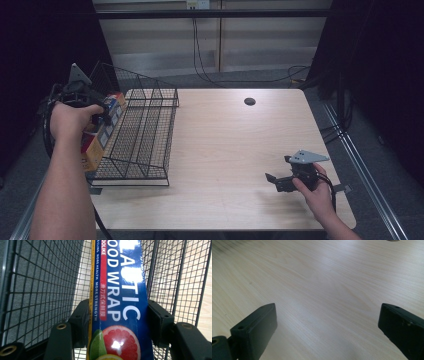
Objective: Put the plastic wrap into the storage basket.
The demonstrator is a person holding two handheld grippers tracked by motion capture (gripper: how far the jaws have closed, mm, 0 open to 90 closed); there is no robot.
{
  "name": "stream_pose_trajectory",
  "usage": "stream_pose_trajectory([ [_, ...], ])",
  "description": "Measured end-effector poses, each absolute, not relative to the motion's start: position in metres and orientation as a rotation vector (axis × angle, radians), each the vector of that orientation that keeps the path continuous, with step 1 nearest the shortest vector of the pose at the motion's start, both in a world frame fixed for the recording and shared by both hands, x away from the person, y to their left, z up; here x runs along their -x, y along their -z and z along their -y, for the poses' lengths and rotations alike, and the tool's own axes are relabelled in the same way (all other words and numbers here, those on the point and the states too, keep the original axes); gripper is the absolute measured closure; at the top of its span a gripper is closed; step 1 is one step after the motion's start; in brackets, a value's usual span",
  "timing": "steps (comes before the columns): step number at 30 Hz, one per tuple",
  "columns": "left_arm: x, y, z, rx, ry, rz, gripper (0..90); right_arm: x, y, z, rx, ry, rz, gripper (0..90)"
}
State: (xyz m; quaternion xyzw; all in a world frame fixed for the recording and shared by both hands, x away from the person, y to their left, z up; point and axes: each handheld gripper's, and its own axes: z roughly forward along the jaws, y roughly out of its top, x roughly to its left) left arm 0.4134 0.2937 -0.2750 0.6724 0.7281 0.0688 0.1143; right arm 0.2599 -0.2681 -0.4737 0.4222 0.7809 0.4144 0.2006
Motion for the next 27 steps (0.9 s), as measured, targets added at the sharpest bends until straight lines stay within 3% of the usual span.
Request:
stream_pose_trajectory([
  [19,-0.423,0.285,-0.293,-1.9,-0.188,-2.173,42.1,-0.26,0.474,0.267,-1.185,-1.159,-2.187,1.8],
  [27,-0.424,0.27,-0.28,-1.875,-0.281,-2.115,36.7,-0.26,0.474,0.267,-1.184,-1.165,-2.185,1.8],
])
